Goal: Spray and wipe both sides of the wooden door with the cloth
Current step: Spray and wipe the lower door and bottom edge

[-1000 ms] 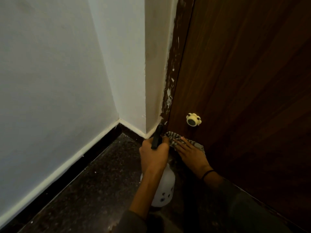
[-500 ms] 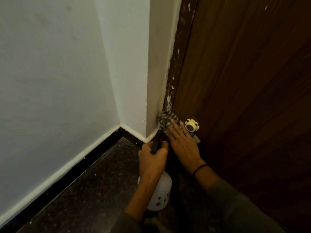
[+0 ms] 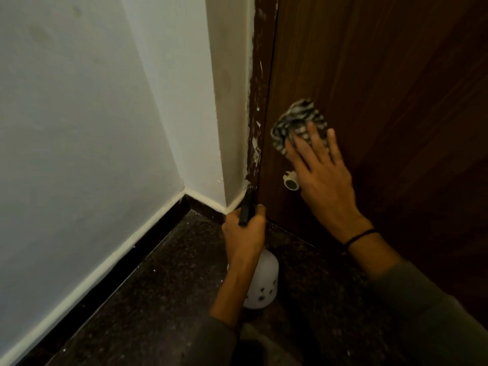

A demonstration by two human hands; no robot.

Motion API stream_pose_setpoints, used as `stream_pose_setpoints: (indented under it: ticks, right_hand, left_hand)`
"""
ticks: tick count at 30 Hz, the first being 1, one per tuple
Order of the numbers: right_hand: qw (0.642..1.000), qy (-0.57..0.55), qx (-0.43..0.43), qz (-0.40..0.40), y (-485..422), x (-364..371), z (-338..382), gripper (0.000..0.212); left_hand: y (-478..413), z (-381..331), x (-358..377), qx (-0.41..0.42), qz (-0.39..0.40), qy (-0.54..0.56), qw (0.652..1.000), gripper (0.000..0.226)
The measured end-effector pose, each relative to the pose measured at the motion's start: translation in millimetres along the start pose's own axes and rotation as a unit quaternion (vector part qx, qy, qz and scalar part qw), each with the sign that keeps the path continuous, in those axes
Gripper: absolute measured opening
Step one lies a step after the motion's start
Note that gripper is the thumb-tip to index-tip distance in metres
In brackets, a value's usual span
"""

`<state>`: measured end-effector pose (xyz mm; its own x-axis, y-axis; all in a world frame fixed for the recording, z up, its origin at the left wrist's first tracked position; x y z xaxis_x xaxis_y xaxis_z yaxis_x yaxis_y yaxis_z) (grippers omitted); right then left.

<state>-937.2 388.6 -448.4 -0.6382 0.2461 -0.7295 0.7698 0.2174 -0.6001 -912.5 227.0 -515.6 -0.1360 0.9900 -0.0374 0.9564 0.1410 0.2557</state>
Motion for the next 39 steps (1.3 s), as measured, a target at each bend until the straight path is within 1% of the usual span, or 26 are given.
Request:
stream_pose_setpoints:
  ticks: [3,4,7,9,11,15,17,18,20,21,22,23,24,25,26,28,29,30,33,36,39]
  right_hand:
    - [0.993,0.003,-0.1,0.059,43.8,24.9,3.7,0.063]
    - [0.99,-0.003,-0.118,0.073,55.1,32.4,2.7,0.063]
    - [0.979,-0.039,-0.182,0.081,72.8,37.5,-6.5,0.07]
    - [0.973,-0.041,-0.2,0.105,78.3,36.0,-15.5,0.074]
    - [0.971,-0.049,-0.193,0.131,84.9,35.7,-26.9,0.066]
    - [0.964,-0.035,-0.234,0.117,109.5,29.9,-44.3,0.026]
    - [0.957,-0.032,-0.253,0.137,121.4,37.0,-48.0,0.035]
    - [0.946,-0.03,-0.274,0.171,127.4,43.9,-49.6,0.037]
    - [0.92,-0.015,-0.318,0.23,135.7,50.2,-51.8,0.035]
    - [0.9,0.008,-0.333,0.282,140.2,52.9,-54.3,0.036]
    - [0.866,0.04,-0.33,0.372,147.9,54.2,-57.4,0.039]
    - [0.82,0.078,-0.323,0.466,157.2,54.7,-63.1,0.042]
    - [0.764,0.126,-0.338,0.535,166.4,54.6,-68.9,0.044]
    - [0.729,0.149,-0.346,0.571,171.6,49.8,-75.0,0.046]
    - [0.703,0.171,-0.358,0.591,175.8,43.2,-78.5,0.048]
    - [0.669,0.193,-0.354,0.624,174.3,18.1,-87.5,0.05]
    - [0.665,0.188,-0.339,0.639,167.0,2.1,-90.9,0.049]
    - [0.669,0.168,-0.32,0.65,153.7,-20.0,-94.1,0.048]
    - [0.726,0.061,-0.241,0.641,104.9,-89.8,-101.4,0.051]
    - [0.766,-0.016,-0.143,0.626,54.2,-160.4,-116.1,0.049]
    - [0.802,-0.148,-0.001,0.579,-2.4,-224.5,-136.1,0.037]
  left_hand:
    - [5.3,3.9,4.6,0.003,0.012,-0.009,1.0,0.026]
    - [6.9,5.8,5.8,0.001,0.017,-0.011,1.0,0.026]
    - [10.7,6.1,10.5,-0.004,0.021,-0.008,1.0,0.026]
    - [12.7,2.9,16.3,-0.021,0.023,-0.003,1.0,0.024]
    - [9.8,0.4,24.6,-0.035,0.031,0.013,0.999,0.022]
    - [-2.3,0.2,37.2,-0.051,0.026,0.044,0.997,0.024]
    - [-7.2,0.5,40.7,-0.06,0.024,0.043,0.997,0.019]
    - [-8.2,-0.2,41.4,-0.063,0.021,0.042,0.997,0.015]
    - [-4.9,-2.7,43.2,-0.067,0.019,0.032,0.997,0.011]
    - [-0.8,-4.0,43.3,-0.071,0.02,0.026,0.997,0.011]
    - [4.2,-5.2,43.1,-0.076,0.025,0.022,0.997,0.013]
    - [11.2,-10.2,42.3,-0.084,0.03,0.018,0.996,0.014]
    - [17.2,-14.9,41.3,-0.089,0.036,0.015,0.995,0.015]
    - [24.7,-23.2,40.5,-0.095,0.041,0.013,0.995,0.017]
    - [31.3,-30.5,39.4,-0.098,0.044,0.012,0.994,0.018]
    - [45.1,-48.9,35.7,-0.108,0.053,0.008,0.993,0.015]
    - [51.4,-59.7,32.8,-0.112,0.055,0.005,0.992,0.014]
    - [59.5,-75.0,28.8,-0.117,0.055,0.002,0.992,0.014]
    - [86.0,-128.9,18.6,-0.114,0.06,0.007,0.992,0.017]
    - [111.3,-195.9,4.1,-0.097,0.059,-0.001,0.994,0.023]
    - [132.7,-268.4,-10.1,-0.081,0.065,-0.002,0.995,0.023]
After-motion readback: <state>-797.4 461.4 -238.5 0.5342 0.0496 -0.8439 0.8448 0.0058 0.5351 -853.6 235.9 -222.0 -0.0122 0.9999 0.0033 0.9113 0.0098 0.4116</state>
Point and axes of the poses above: each hand's wrist, its own y-axis away from the middle knuckle, its own x-axis out of the palm, z = x × y, the point moved 4 cm from there along -y, towards the middle knuckle, and after that the axes turned 4 degrees about x, right-handed, at the moved point
